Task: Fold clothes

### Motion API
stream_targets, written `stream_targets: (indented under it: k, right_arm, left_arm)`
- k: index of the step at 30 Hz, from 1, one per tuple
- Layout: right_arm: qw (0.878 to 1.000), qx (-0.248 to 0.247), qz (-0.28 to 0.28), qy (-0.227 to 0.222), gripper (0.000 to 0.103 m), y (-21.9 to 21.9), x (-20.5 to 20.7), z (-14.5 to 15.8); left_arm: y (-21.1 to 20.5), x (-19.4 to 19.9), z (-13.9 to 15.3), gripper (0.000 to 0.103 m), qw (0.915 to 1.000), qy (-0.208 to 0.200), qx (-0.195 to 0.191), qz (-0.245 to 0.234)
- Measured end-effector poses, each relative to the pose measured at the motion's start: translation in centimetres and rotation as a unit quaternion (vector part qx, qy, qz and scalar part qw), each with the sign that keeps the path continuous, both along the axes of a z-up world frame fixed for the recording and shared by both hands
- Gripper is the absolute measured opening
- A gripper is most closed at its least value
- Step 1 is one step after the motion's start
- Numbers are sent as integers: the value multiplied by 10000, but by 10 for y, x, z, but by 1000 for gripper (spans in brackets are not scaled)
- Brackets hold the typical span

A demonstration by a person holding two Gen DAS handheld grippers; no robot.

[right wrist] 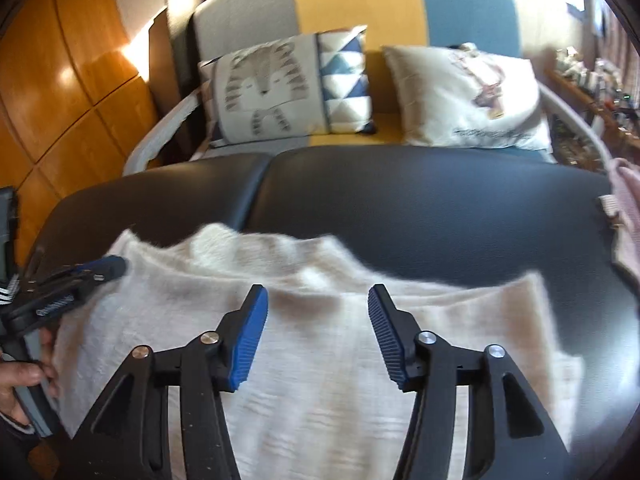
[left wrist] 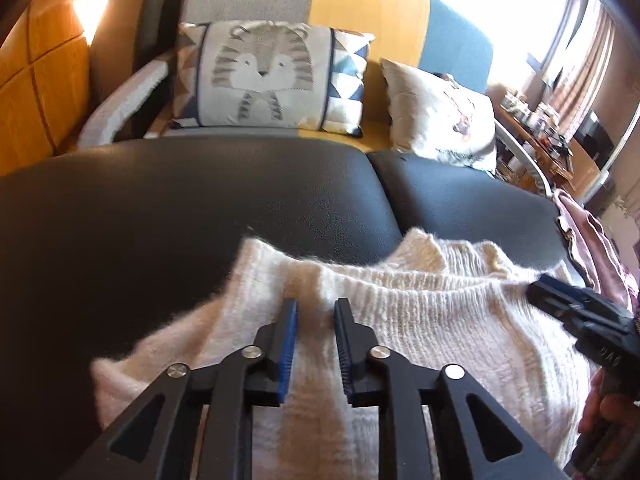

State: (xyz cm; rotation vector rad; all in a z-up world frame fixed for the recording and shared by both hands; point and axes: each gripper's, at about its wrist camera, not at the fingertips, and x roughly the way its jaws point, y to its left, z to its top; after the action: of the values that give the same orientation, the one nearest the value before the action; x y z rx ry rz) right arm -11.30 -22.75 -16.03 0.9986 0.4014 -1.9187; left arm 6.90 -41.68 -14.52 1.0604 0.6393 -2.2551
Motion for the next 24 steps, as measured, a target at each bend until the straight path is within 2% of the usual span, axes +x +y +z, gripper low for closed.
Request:
stream_targets:
  k: [2, 4, 8, 9, 12, 18, 21, 24]
  right_arm:
    - [9998, 155, -140, 54, 56, 10, -14, -2]
    - [9990, 367, -254, 55, 56, 16, -26, -9]
    - [9971, 574, -476, 135, 55, 29, -49, -25]
    - [9967, 591, -538, 169, 55, 33, -54, -28]
    - [9955, 556, -731, 231, 55, 44, -69, -32]
    - [9952, 595, -737, 237, 59, 43, -69, -28]
    - [9956, 330, -880, 29, 58, 52, -61, -13]
    - [9969, -70, -767, 158, 59, 63, -38, 8]
  left_arm:
    - [7, 0, 9, 20, 9997, 73, -194, -106]
    - [12, -7, 8, 23, 9992, 69, -223, -310]
    - [6, -22, -20, 23, 9989, -340, -65, -309]
    - [2, -18, -22, 26, 9995, -166, -49, -270]
    - [-9, -9, -24, 24, 9997, 103, 191, -96]
    - [-9, -8, -27, 23, 9997, 102, 193, -97]
    - [-14, -1, -19, 23, 9988, 164, 459, -92]
    - [-16, 23, -4, 23, 9988, 298, 385, -6]
